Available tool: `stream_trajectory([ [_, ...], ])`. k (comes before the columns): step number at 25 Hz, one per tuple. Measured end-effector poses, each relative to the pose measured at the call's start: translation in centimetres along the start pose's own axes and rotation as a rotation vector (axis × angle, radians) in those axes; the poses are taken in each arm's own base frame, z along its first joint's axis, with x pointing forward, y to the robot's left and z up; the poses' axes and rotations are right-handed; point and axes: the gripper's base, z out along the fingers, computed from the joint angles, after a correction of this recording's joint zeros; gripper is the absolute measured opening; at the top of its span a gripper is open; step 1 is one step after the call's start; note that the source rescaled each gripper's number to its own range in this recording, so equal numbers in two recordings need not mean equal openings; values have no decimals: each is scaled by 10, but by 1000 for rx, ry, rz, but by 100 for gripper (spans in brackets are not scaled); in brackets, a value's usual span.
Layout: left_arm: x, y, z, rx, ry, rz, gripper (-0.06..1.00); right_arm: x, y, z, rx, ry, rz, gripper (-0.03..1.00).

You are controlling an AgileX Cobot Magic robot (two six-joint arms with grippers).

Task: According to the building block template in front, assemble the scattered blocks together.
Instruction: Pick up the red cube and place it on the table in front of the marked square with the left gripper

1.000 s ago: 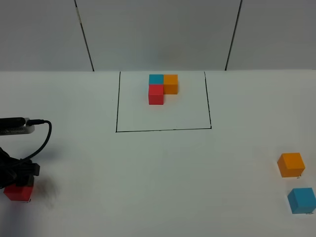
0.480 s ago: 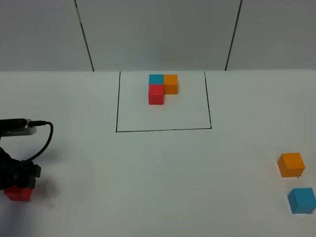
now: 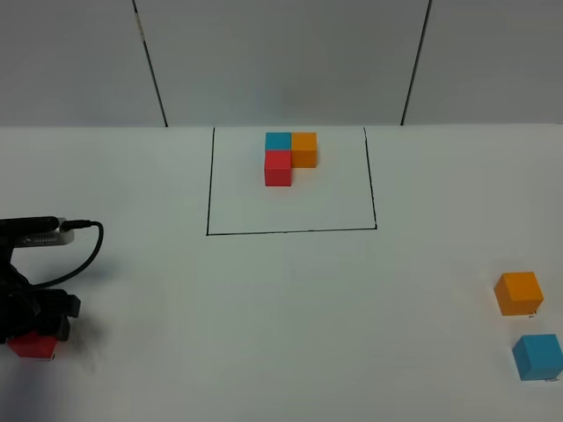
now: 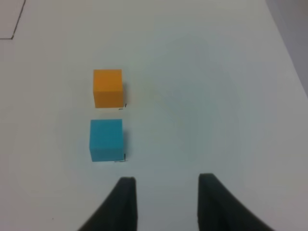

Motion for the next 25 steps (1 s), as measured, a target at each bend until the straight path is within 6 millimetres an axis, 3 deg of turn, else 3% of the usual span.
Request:
stream_trajectory([
  [9, 1, 0, 11, 1, 36, 0, 91, 0, 0, 0, 0, 0, 0, 0],
  [11, 1, 0, 11, 1, 35, 0, 87, 0, 0, 0, 0, 0, 0, 0],
  [13, 1, 0, 11, 1, 35, 0, 79, 0, 0, 0, 0, 0, 0, 0],
  [16, 1, 0, 11, 1, 30, 1, 58, 0, 0, 0, 0, 0, 0, 0],
  [21, 0, 0, 11, 0, 18, 2, 6, 0, 0, 0, 0, 0, 0, 0],
  [22, 0, 0, 11, 0, 17, 2, 0, 0, 0, 0, 0, 0, 0, 0],
  [25, 0, 1, 11, -2, 17, 6, 0, 0, 0, 0, 0, 0, 0, 0],
])
